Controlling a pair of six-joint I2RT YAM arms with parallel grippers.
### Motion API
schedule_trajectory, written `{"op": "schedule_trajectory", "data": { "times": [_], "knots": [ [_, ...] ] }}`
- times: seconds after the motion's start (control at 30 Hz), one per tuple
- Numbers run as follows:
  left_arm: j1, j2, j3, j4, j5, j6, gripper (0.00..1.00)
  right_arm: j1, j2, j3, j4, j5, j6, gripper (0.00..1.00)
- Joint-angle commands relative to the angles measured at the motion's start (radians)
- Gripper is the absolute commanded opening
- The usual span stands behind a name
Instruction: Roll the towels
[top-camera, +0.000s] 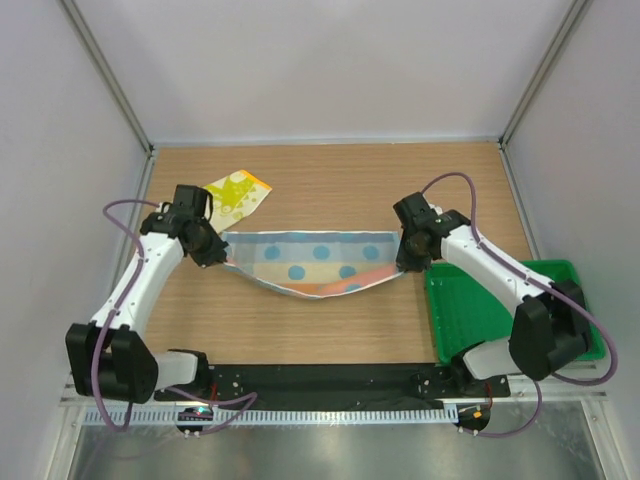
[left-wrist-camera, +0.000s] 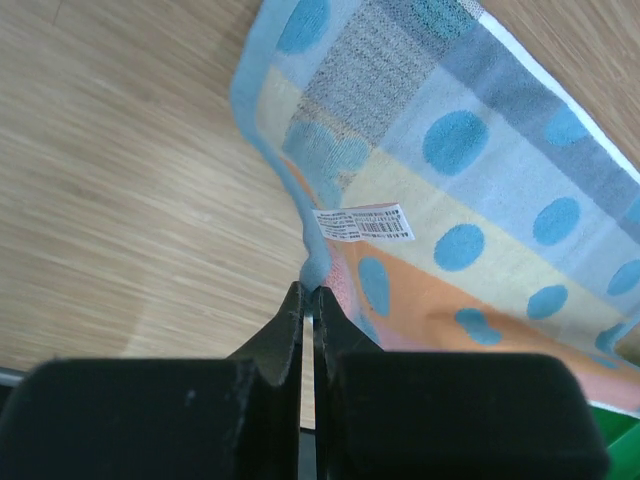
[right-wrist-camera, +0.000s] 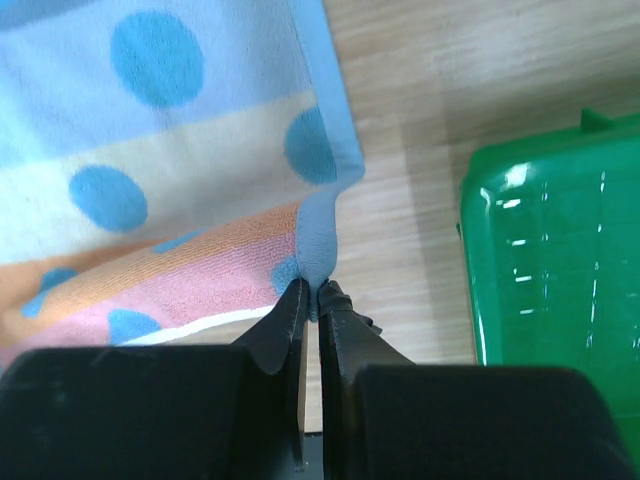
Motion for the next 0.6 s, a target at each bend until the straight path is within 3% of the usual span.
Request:
{"op": "schedule_trajectory", "data": {
  "times": [0.0, 0.57],
  "knots": [
    [0.01, 0.089, 0.074, 0.005, 0.034, 0.071, 0.0, -0.03, 0.07, 0.092, 0.028, -0.046, -0.074, 0.01],
    [0.06, 0.387, 0.35, 0.016, 0.006, 0.132, 0.0, -0.148, 0.34, 0.359, 0.011, -0.121, -0.176, 0.01]
  ]
}}
